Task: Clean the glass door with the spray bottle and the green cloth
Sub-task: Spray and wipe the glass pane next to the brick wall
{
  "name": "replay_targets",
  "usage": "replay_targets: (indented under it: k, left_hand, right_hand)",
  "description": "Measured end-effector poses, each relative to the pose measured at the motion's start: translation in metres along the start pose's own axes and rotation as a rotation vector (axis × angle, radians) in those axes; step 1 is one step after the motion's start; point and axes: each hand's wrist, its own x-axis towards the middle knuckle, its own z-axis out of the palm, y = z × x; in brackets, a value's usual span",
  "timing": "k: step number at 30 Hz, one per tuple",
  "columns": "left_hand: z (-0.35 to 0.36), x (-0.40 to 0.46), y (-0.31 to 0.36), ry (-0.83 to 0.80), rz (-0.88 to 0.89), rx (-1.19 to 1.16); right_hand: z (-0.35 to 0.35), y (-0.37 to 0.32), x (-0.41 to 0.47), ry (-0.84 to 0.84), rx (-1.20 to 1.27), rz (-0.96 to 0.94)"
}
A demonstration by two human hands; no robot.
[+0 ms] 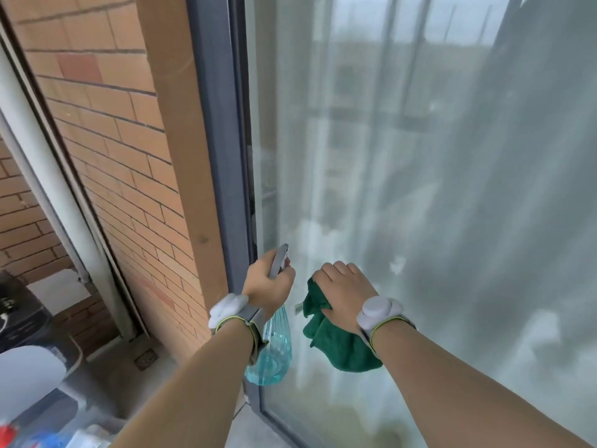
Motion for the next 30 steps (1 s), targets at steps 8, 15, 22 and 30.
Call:
replay_targets:
  k: [8,15,22,30]
  left_hand:
    - [-0.052,0.085,-0.055,-0.137,0.069,0.053]
    - [-0.073,0.136,-0.079,-0.251,0.121,0.056]
    - [-0.072,0.149,-0.073,-0.361,0.137,-0.053]
    - [-0.071,0.154,-0.064,-0.461,0.183,-0.059]
  right_hand:
    - [0.029,-0.025,0.069,0.245,-0.170,0.246]
    - [0.047,-0.063,0.118,0.227,-0.078,0.658]
    - [0.060,-0.088,0.141,0.364,0.497,1.241]
    - [0.080,-0.115,0.178,0.997,1.256,1.802]
